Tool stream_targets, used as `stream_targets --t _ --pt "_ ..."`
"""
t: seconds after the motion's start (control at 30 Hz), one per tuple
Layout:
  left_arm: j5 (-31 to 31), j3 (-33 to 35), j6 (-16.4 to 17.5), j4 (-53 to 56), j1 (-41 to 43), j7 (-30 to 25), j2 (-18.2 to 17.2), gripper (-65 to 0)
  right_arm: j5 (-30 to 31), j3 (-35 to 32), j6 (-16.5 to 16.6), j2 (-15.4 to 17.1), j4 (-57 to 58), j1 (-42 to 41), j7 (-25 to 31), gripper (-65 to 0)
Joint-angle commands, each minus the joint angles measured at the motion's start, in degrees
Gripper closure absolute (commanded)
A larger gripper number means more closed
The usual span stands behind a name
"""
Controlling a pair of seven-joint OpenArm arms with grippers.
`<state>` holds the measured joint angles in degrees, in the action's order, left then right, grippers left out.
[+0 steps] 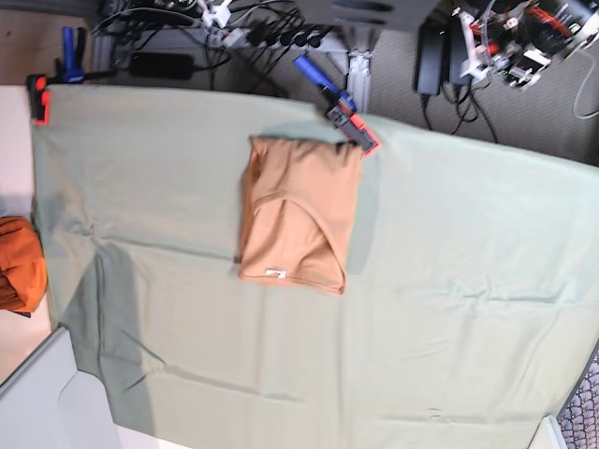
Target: Fold the T-shirt properly
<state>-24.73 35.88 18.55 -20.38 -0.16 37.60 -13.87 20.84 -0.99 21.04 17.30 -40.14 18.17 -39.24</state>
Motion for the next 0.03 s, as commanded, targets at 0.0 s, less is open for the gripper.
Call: stream_targets --t 0.0 --pt "0.0 -0.7 -1.0 0.5 -1.6 0.5 0.0 0.0 -0.1 0.2 2.7 1.0 -0.3 -0.7 -0.2 0.0"
